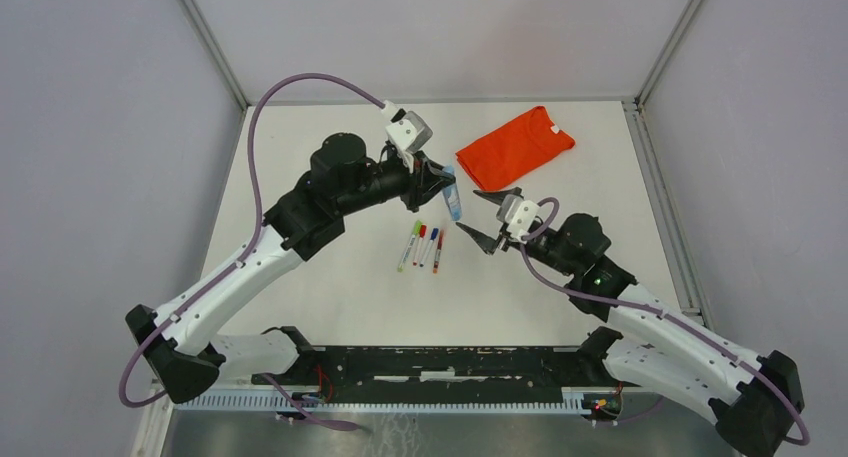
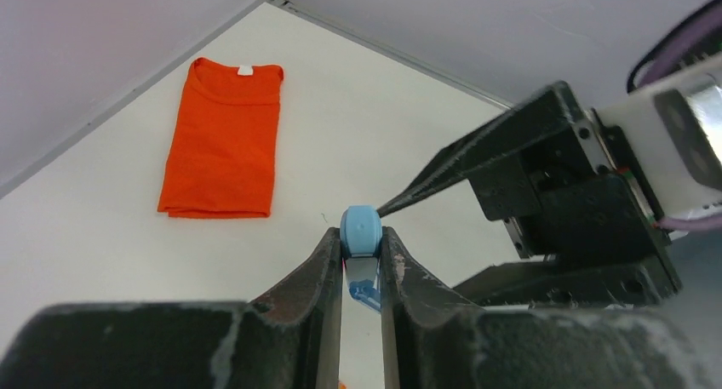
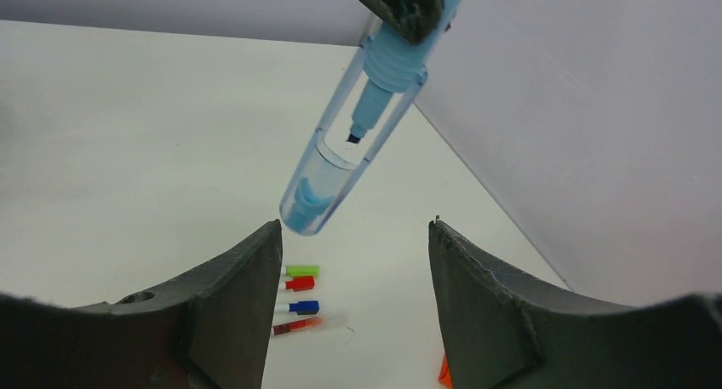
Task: Insert the pens into the pen caps
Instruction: Adjust the pen, then press the pen cap onto the pen.
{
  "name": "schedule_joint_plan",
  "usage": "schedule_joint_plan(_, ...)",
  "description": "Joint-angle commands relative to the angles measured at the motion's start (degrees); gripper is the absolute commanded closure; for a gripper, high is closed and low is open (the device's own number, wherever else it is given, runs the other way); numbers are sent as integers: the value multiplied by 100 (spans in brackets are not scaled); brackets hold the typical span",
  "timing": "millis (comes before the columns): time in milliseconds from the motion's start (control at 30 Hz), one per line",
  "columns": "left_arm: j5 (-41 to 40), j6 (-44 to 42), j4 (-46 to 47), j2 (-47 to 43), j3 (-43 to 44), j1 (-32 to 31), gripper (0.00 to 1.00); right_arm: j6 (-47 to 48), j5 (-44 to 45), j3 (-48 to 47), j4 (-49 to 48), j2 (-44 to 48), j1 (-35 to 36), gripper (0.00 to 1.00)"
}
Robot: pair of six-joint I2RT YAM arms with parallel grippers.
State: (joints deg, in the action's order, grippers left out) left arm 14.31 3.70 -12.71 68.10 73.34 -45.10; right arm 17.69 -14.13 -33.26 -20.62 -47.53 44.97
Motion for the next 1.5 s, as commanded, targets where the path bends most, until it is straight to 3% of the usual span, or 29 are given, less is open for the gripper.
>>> schedule_joint_plan(0,703,-932,-164,-307,228,-8,98,-356,-1362,-120,-372,-201,-593,33)
schedule_joint_plan(333,1105,-1416,-318,-577,230,-8,98,-1294,-2569,-309,-1048,-725,-771,37)
schedule_joint_plan(733,2248,-1146,126,-719,161,-7,98,-1686,-3113,-201,-1962,-684,-774,40)
schedule_joint_plan(1033,2461,-1112,206,-815,161,-7,98,-2148,-3642,-312,-2242,-947,-778,50)
schedule_joint_plan(1467,2636,-1362,-132,-875,242,-14,98,-2681,-3981,-400,-2704,-1085,-775,55)
